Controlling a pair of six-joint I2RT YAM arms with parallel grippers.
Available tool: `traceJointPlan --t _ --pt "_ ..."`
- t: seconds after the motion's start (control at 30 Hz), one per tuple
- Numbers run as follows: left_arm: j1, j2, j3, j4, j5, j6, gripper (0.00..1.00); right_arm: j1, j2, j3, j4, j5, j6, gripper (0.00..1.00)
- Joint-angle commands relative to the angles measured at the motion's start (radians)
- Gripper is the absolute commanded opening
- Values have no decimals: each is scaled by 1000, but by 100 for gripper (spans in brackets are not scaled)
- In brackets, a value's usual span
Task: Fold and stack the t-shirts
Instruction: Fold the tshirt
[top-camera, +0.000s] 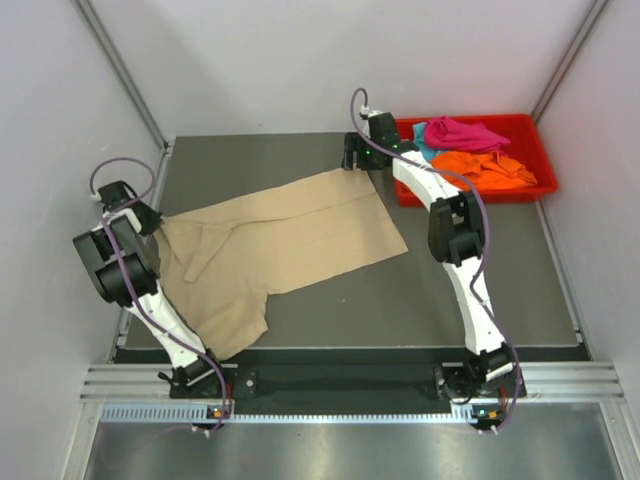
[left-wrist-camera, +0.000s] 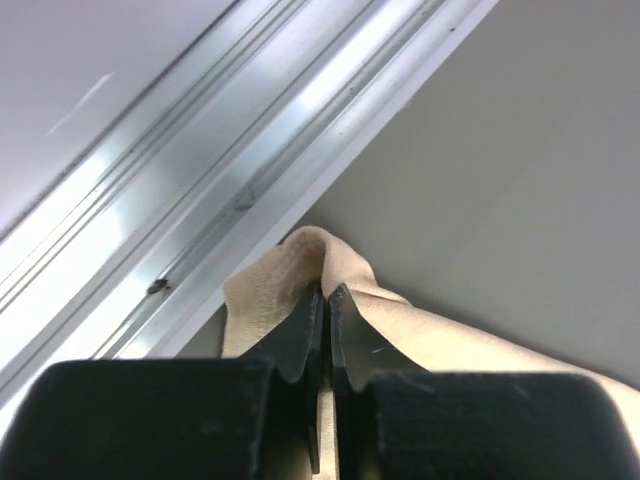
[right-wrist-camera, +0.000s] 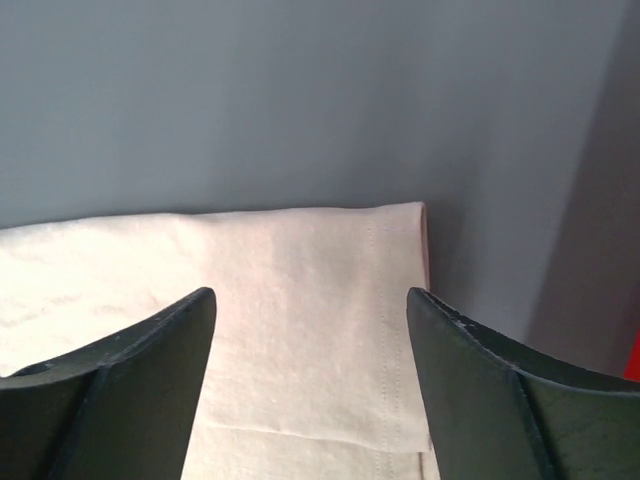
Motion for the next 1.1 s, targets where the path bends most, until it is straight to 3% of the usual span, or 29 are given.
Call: traceJointPlan --t 0.0,0.17,0.37,0.67,0.77,0.8,0.87,1.07 --pt "33 -39 23 83 17 -35 6 -5 14 16 9 41 -29 78" --pt "29 -66 -6 74 35 -49 24 -10 52 65 20 52 -49 81" --pt "23 -157 -67 39 -9 -33 29 -11 102 109 40 76 -49 80" --pt "23 -151 -90 20 -17 -13 26 -14 134 114 150 35 39 50" --pt "23 -117 -72 31 1 -22 24 -23 140 111 198 35 91 25" --pt "24 -108 -55 30 6 -29 24 -27 141 110 211 36 121 11" --pt "14 -86 -40 36 21 -35 23 -37 149 108 245 50 148 0" --pt "-52 -48 38 25 6 -15 25 -62 155 132 316 142 149 0"
